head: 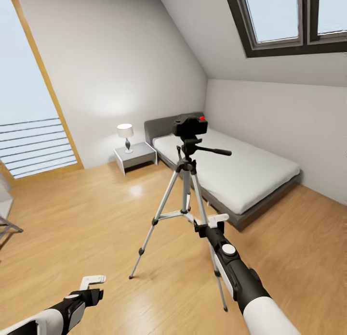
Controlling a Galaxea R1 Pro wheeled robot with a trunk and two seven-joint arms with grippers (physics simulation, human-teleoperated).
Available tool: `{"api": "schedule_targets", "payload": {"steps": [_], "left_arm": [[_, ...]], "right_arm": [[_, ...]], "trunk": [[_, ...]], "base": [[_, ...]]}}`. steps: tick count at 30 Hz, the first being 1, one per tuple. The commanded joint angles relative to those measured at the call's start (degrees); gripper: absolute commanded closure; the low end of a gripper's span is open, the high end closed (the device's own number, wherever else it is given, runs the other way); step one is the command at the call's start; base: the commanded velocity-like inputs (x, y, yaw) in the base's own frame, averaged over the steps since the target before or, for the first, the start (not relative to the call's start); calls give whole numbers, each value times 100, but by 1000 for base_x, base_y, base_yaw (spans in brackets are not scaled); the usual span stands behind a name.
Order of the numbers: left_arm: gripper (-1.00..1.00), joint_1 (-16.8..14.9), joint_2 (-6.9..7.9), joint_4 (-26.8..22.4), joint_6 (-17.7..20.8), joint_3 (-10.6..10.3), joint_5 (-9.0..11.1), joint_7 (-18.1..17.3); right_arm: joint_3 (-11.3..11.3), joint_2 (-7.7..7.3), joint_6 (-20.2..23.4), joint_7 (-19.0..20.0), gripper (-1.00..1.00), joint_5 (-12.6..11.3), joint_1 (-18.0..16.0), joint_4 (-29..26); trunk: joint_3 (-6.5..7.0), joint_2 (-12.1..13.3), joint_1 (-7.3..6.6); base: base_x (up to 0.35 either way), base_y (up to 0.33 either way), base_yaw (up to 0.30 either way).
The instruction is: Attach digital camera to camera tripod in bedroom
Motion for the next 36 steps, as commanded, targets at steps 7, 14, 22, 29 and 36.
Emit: {"api": "schedule_targets", "payload": {"steps": [7,14,22,29,36], "left_arm": [[-100,-2,-6,1,-1,-36,23,2],[-100,-1,-6,1,0,-38,23,-4],[-100,-1,-6,1,11,-37,23,-5],[-100,1,-6,1,27,-37,23,1],[-100,1,13,1,46,-36,23,136]], "right_arm": [[2,4,5,-10,-100,61,-5,27],[10,5,-18,-11,-100,51,-8,283],[6,5,-992,-11,-100,55,-9,1667],[0,-194,-2100,-15,-100,53,-7,3630],[5,-573,-2814,-19,-100,40,30,4651]], "trunk": [[-12,-13,0],[-12,-13,0],[-12,-13,0],[-12,-13,0],[-12,-13,0]], "base": [[-332,0,0],[-90,0,0],[-7,0,0],[0,0,0],[0,0,0]]}}
